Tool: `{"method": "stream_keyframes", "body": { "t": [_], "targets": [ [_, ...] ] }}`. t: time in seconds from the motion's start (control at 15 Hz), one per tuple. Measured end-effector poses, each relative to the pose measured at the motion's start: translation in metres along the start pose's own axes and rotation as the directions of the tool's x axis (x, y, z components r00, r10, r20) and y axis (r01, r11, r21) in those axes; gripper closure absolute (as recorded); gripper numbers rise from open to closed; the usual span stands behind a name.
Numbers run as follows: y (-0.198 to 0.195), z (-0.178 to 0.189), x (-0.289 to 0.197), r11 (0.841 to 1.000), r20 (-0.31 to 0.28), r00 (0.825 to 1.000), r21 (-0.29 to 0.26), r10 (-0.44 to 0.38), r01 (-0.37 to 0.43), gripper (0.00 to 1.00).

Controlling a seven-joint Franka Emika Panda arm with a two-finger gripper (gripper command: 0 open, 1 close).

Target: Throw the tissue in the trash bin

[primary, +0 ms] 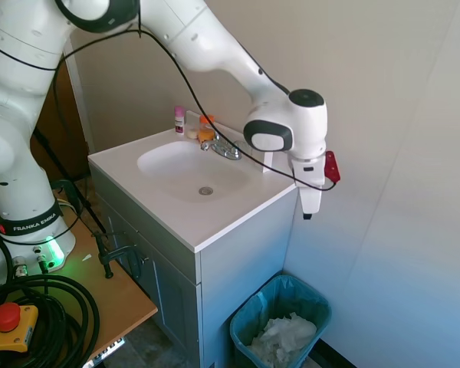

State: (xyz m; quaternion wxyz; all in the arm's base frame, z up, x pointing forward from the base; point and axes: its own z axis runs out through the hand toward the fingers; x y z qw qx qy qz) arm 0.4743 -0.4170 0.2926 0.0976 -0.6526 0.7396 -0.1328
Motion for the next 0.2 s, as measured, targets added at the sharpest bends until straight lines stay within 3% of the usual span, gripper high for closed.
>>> {"method": "stream_keyframes", "body": {
  "t": [0.2],
  "targets": [
    [0.021, -0.040, -0.032, 0.999, -0.006, 0.999, 0.007, -0.052, 0.052, 0.00]
  ]
}}
